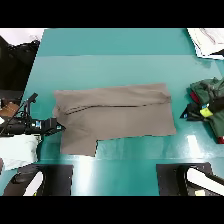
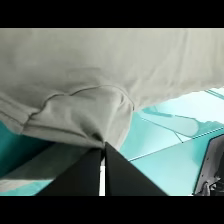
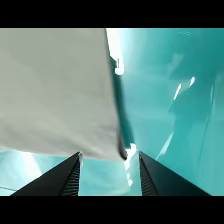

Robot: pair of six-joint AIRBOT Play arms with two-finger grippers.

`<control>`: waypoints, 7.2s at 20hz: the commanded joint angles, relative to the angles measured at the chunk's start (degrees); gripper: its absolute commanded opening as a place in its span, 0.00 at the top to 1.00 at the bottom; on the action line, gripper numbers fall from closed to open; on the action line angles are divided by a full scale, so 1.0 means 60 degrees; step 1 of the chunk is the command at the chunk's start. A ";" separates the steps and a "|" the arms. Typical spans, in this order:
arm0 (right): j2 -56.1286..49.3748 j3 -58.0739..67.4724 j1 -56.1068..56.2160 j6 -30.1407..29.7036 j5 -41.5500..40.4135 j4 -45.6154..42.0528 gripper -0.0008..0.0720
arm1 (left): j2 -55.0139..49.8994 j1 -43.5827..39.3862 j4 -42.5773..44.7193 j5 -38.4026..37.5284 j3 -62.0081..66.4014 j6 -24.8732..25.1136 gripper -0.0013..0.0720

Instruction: Fold the shirts.

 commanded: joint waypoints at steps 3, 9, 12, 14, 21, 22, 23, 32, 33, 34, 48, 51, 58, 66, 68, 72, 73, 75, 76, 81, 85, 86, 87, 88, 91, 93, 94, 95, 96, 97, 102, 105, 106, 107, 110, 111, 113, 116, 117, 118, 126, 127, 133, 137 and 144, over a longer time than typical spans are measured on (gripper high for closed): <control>0.0146 -0.1836 0.0270 -0.0361 -0.1133 0.0026 0.42 | 0.0007 0.0000 0.0131 -0.0058 0.0113 0.0047 0.95; 0.0153 -0.2022 0.1053 -0.0364 -0.1035 0.0011 0.70 | 0.0007 0.0000 0.0127 -0.0146 0.0117 0.0051 0.95; 0.0321 -0.1953 0.1002 -0.0499 -0.0900 0.0026 0.97 | 0.0007 0.0004 0.0127 -0.0131 0.0189 0.0055 0.95; 0.0809 -0.1413 0.1013 -0.0492 -0.0903 0.0186 0.97 | 0.0007 0.0004 0.0135 0.0040 0.0510 0.0051 0.95; 0.0976 0.1472 0.1013 -0.0455 -0.1031 0.1555 0.97 | -0.0266 0.0004 0.0306 0.2033 0.1042 0.0036 0.95; 0.0729 0.1821 0.1020 -0.0452 -0.1027 0.1585 0.97 | -0.0419 0.0004 0.0331 0.2415 0.1053 0.0040 0.95; 0.0430 0.2167 0.1089 -0.0415 -0.1053 0.1592 0.97 | -0.0601 0.0004 0.0313 0.2838 0.1064 0.0040 0.95; -0.2801 0.4870 0.2266 -0.0317 -0.2033 0.1592 0.97 | -0.2197 0.0000 0.0044 0.6757 0.1115 0.0044 0.95; -0.3111 0.5122 0.2364 -0.0313 -0.2106 0.1588 0.97 | -0.2371 0.0000 -0.0080 0.7049 0.1118 0.0047 0.95; -0.3435 0.5384 0.2466 -0.0310 -0.2160 0.1596 0.97 | -0.2579 0.0000 -0.0229 0.7329 0.1118 0.0051 0.95; -0.4856 0.7180 0.1636 0.0066 -0.0583 0.1599 0.19 | -0.4215 0.0000 -0.0444 0.5745 0.4211 0.0823 0.86; -0.5260 0.7184 0.0965 -0.0328 0.0353 0.1989 0.19 | -0.4215 0.0000 -0.0710 0.4947 0.4375 0.1060 0.95; -0.6951 0.7187 0.0623 -0.0645 0.0568 0.3592 0.19 | -0.4215 0.0000 -0.0696 0.2812 0.4371 0.1304 0.95; -0.7694 0.7191 0.1421 -0.1024 0.0080 0.4346 0.34 | -0.4663 -0.1967 -0.0120 0.3100 0.4375 0.0933 0.95; -0.7690 0.7191 0.1428 -0.1304 -0.0153 0.5049 0.78 | -0.5140 -0.2543 -0.0138 0.3169 0.4422 0.0933 0.95; -0.7176 0.7195 0.1370 -0.1781 -0.0073 0.6131 0.97 | -0.6564 -0.3657 -0.0277 0.3246 0.5461 0.0925 0.95; -0.6841 0.7195 0.1413 -0.1781 -0.0073 0.6087 0.97 | -0.6998 -0.3901 -0.0270 0.3279 0.5923 0.0860 0.95; -0.6069 0.7202 0.1570 -0.1778 -0.0084 0.6102 0.97 | -0.8000 -0.4346 -0.0273 0.3355 0.7005 0.0743 0.95; -0.5643 0.7227 0.1676 -0.1774 -0.0091 0.6102 0.97 | -0.8546 -0.4557 -0.0273 0.3359 0.7606 0.0710 0.95; -0.4634 0.9056 0.2659 -0.1188 0.0532 0.6091 0.98 | -1.0881 -0.5260 -0.0277 0.3435 1.0080 0.0175 0.95; -0.4590 1.0531 0.3956 -0.0885 0.0714 0.6073 0.98 | -1.1927 -0.5417 -0.0310 0.3523 1.0841 -0.0142 0.95; -0.4597 1.0801 0.4277 -0.0878 0.0714 0.6073 0.98 | -1.2036 -0.5388 -0.0270 0.3526 1.0837 -0.0299 0.95; -0.4597 1.0976 0.4546 -0.0874 0.0648 0.6069 0.98 | -1.2094 -0.5388 -0.0233 0.3497 1.0837 -0.0291 0.95; -0.4597 1.1081 0.4812 -0.0816 0.0572 0.6069 0.98 | -1.2101 -0.5388 -0.0178 0.3512 1.0841 -0.0284 0.95; -0.4597 1.0918 0.5428 -0.0816 0.0346 0.6054 0.98 | -1.2098 -0.5388 -0.0157 0.3581 1.0863 -0.0277 0.95; -0.4597 1.0670 0.5723 -0.0954 0.0248 0.6051 0.98 | -1.2091 -0.5388 -0.0157 0.3461 1.0954 -0.0273 0.95; -0.4597 1.0608 0.5847 -0.1038 0.0168 0.6054 0.98 | -1.2091 -0.5370 -0.0062 0.3217 1.1136 -0.0215 0.95; -0.4605 1.0615 0.5952 -0.1096 0.0091 0.6040 0.98 | -1.2087 -0.5315 0.0211 0.2830 1.1453 -0.0211 0.95; -0.4605 1.0615 0.6065 -0.1107 -0.0040 0.6043 0.98 | -1.2080 -0.5246 0.0535 0.2390 1.1832 -0.0215 0.95; -0.4608 1.0615 0.6153 -0.1107 -0.0160 0.6022 0.98 | -1.2072 -0.5147 0.0882 0.1865 1.2295 -0.0219 0.95; -0.4619 1.0615 0.6663 -0.1209 -0.0885 0.6014 0.98 | -1.1537 -0.4233 0.2463 -0.0397 1.4513 -0.0204 0.95; -0.4714 1.0619 0.7009 -0.1286 -0.1381 0.6022 0.98 | -1.0211 -0.3246 0.3949 -0.0466 1.4484 -0.0233 0.95; -0.4823 1.0619 0.7140 -0.1290 -0.1446 0.6029 0.98 | -0.9785 -0.2914 0.4171 -0.0510 1.4484 -0.0244 0.95; -0.4972 1.0619 0.7315 -0.1290 -0.1475 0.6029 0.98 | -0.9384 -0.2597 0.4284 -0.0586 1.4484 -0.0244 0.95; -0.5577 1.0637 0.7974 -0.1446 -0.1978 0.6033 0.97 | -0.8389 -0.1800 0.4313 -0.0761 1.4484 -0.0215 0.95; -0.5865 1.0757 0.8215 -0.1464 -0.2182 0.6029 0.97 | -0.8138 -0.1599 0.4309 -0.0783 1.4480 -0.0215 0.95; -0.6652 1.1224 0.8808 -0.1508 -0.2619 0.6051 0.97 | -0.7858 -0.1388 0.4313 -0.0889 1.4411 -0.0211 0.95; -0.7522 1.1307 0.9777 -0.1690 -0.4346 0.6113 0.83 | -0.7657 -0.1304 0.4258 -0.1049 1.4080 -0.0219 0.95; -0.7766 1.1307 1.0123 -0.2014 -0.4809 0.6215 0.49 | -0.7657 -0.1304 0.4258 -0.1177 1.3985 -0.0215 0.95; -0.7927 1.1307 1.0382 -0.2364 -0.5027 0.6364 0.28 | -0.7657 -0.1300 0.4262 -0.1260 1.3876 -0.0215 0.95; -0.6382 0.9428 0.8408 -0.1927 -0.2492 0.4025 0.19 | -0.7686 -0.1304 0.4222 -0.1581 1.3832 -0.0208 0.95; -0.6215 0.8929 0.7865 -0.1588 -0.2430 0.3978 0.19 | -0.7686 -0.1304 0.4222 -0.1581 1.3832 -0.0208 0.95; -0.6812 0.7158 0.5814 -0.0962 -0.2426 0.5898 0.02 | -0.7686 -0.1304 0.3756 -0.1548 1.3825 -0.0208 0.95; -0.8127 0.7930 0.6014 -0.0386 -0.2055 0.6663 0.04 | -0.7690 -0.1304 0.3697 -0.1530 1.3755 -0.0208 0.95; -0.9752 1.0335 0.7402 0.0503 -0.2113 0.6677 0.16 | -0.7686 -0.1304 0.3508 -0.1599 1.3650 -0.0193 0.95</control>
